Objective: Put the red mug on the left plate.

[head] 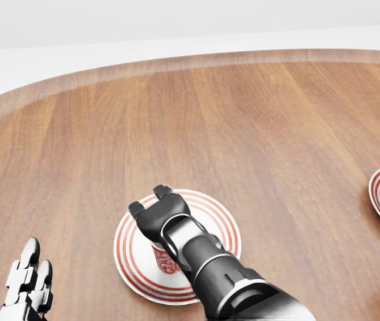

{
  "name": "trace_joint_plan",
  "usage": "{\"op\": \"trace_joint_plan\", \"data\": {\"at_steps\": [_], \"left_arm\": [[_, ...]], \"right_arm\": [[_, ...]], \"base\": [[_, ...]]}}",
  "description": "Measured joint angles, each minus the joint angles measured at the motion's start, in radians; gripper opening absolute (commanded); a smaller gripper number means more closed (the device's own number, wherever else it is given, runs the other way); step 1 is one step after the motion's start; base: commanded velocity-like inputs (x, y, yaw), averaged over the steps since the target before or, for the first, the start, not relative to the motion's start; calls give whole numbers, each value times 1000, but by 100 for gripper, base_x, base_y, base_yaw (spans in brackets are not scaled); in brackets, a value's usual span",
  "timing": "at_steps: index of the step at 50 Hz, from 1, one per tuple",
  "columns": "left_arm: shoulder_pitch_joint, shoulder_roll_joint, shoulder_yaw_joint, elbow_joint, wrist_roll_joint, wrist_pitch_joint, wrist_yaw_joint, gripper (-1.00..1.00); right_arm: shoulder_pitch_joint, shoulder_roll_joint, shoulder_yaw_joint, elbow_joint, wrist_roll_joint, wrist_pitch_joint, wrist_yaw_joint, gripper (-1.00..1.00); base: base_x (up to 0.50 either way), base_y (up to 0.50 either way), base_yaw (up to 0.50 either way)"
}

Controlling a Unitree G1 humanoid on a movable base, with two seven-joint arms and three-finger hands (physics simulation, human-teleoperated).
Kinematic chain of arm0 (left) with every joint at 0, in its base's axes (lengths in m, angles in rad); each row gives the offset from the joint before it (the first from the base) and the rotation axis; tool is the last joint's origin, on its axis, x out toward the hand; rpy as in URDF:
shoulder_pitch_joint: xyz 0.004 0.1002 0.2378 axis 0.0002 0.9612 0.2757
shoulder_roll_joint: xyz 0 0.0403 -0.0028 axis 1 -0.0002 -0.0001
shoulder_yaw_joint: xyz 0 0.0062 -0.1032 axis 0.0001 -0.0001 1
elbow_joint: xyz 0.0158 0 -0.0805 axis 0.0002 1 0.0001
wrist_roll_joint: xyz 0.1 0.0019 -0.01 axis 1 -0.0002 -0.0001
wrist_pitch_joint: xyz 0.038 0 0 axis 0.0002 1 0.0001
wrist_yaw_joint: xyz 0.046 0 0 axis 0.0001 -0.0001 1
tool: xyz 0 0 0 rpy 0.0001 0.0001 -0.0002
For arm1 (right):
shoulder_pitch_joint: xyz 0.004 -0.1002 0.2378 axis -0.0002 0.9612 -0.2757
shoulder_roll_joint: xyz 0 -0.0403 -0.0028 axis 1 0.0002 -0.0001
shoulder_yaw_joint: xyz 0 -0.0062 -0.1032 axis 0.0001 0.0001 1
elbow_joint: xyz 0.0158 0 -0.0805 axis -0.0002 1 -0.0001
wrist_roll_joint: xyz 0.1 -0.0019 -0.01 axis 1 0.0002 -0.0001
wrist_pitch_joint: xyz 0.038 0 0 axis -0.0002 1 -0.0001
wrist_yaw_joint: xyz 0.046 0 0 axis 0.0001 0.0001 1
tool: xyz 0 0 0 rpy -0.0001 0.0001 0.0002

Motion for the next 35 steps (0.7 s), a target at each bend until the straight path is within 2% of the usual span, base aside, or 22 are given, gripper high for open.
{"op": "trace_joint_plan", "data": {"at_steps": [9,20,28,35], "left_arm": [[1,-1,-1,-4,4,0,0,100],[-2,-1,-8,-9,14,0,7,100],[-1,0,-10,-10,14,0,10,100],[3,0,-11,-13,11,0,11,100]], "right_arm": [[-236,-58,16,-26,161,-9,150,100],[-516,-150,68,-76,386,31,324,100],[-624,-197,102,-99,479,57,391,100],[-656,-254,110,-141,544,44,450,100]], "base": [[0,0,0],[0,0,0],[0,0,0],[0,0,0]]}}
